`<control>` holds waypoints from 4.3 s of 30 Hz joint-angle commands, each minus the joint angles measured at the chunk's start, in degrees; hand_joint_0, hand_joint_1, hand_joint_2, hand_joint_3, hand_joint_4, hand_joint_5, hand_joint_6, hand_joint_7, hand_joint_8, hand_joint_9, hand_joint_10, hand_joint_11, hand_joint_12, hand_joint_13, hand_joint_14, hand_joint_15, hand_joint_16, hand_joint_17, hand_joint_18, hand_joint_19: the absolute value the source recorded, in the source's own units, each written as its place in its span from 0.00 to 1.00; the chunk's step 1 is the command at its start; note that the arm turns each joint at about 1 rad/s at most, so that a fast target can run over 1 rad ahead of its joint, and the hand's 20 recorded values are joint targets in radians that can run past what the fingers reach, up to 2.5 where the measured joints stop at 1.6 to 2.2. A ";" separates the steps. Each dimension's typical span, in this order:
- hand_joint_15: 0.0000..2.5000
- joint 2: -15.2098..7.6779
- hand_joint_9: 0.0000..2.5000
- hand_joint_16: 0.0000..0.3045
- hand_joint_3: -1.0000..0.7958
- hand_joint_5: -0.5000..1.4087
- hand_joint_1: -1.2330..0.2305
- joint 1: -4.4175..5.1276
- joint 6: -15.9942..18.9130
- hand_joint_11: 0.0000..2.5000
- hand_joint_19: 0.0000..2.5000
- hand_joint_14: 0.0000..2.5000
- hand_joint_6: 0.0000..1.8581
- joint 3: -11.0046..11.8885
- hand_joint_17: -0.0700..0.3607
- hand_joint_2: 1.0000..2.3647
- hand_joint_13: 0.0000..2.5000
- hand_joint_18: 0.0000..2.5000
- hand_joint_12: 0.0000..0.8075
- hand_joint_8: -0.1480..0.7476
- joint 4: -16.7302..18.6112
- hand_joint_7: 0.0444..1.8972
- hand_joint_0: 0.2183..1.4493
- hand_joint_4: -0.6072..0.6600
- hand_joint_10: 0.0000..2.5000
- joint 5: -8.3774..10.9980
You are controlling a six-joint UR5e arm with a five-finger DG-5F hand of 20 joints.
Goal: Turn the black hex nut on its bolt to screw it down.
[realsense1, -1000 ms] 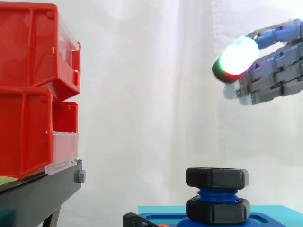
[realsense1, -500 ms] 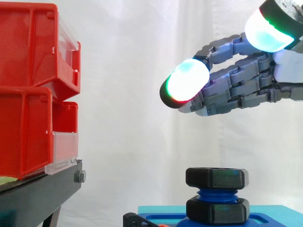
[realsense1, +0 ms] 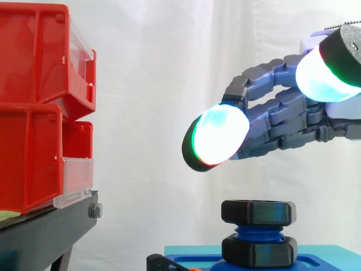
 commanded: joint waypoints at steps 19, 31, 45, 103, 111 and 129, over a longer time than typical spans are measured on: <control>0.00 -2.56 0.11 0.14 0.28 0.16 0.52 1.23 -6.25 0.00 0.00 0.00 0.27 1.85 0.38 0.00 0.07 0.00 0.35 0.41 2.07 0.43 0.23 0.53 0.00 0.20; 0.00 -6.42 0.12 0.14 0.28 0.15 0.53 0.27 -8.27 0.00 0.00 0.00 0.27 4.57 0.38 0.00 0.06 0.00 0.34 0.42 4.79 0.42 0.23 0.54 0.00 -2.18; 0.00 -6.42 0.12 0.13 0.28 0.16 0.53 0.00 -13.02 0.02 0.00 0.00 0.27 4.57 0.37 0.00 0.07 0.00 0.32 0.42 0.40 0.53 0.23 0.59 0.00 -4.72; 0.00 -6.51 0.15 0.12 0.28 0.15 0.53 -8.70 -19.17 0.07 0.00 0.00 0.31 5.71 0.36 0.00 0.09 0.02 0.31 0.44 0.40 0.46 0.23 0.63 0.00 -18.08; 0.00 -6.51 0.15 0.12 0.28 0.16 0.53 -10.28 -19.17 0.07 0.01 0.00 0.31 6.07 0.36 0.00 0.09 0.02 0.30 0.44 1.02 0.47 0.23 0.63 0.00 -18.70; 0.00 -6.51 0.15 0.12 0.28 0.16 0.55 -8.61 -19.52 0.07 0.03 0.00 0.29 11.52 0.35 0.00 0.08 0.00 0.30 0.44 -2.15 0.50 0.23 0.63 0.00 -16.85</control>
